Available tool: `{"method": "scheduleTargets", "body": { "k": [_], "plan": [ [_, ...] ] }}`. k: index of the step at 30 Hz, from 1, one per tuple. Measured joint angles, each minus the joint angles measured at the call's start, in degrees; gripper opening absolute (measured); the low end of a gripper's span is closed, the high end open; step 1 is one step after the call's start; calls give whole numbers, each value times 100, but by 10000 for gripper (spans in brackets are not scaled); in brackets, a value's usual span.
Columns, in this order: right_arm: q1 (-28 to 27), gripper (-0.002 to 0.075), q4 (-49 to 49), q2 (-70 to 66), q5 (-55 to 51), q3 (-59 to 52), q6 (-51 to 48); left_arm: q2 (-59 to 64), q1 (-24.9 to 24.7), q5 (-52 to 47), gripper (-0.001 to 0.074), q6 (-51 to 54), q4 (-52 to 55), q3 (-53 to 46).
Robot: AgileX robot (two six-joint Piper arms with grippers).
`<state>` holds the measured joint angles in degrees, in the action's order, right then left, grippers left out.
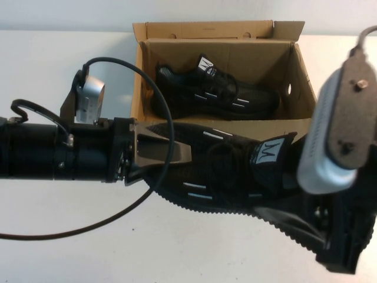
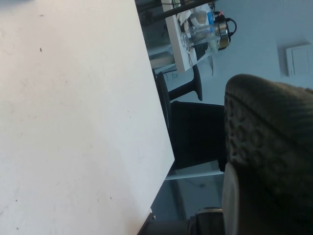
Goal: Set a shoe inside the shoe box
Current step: Hand over the shoe
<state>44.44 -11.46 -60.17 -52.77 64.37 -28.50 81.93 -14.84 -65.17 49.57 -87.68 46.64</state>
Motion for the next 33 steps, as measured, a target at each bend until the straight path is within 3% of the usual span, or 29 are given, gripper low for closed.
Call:
{"method": "scheduleTargets", "body": {
  "k": [6,14,27,33],
  "plan": [
    [0,420,16,473,530,0,436,0,0,0,138,88,-57,0],
    [0,420,5,725,1758,0,1836,0,0,214,138,197,-106,0],
    [0,422,25,332,1452,0,3323,0,0,385,137,842,-110,0],
    [0,493,73,332,1085,150,4078,0,0,424,137,1043,-135,0]
  ]
}}
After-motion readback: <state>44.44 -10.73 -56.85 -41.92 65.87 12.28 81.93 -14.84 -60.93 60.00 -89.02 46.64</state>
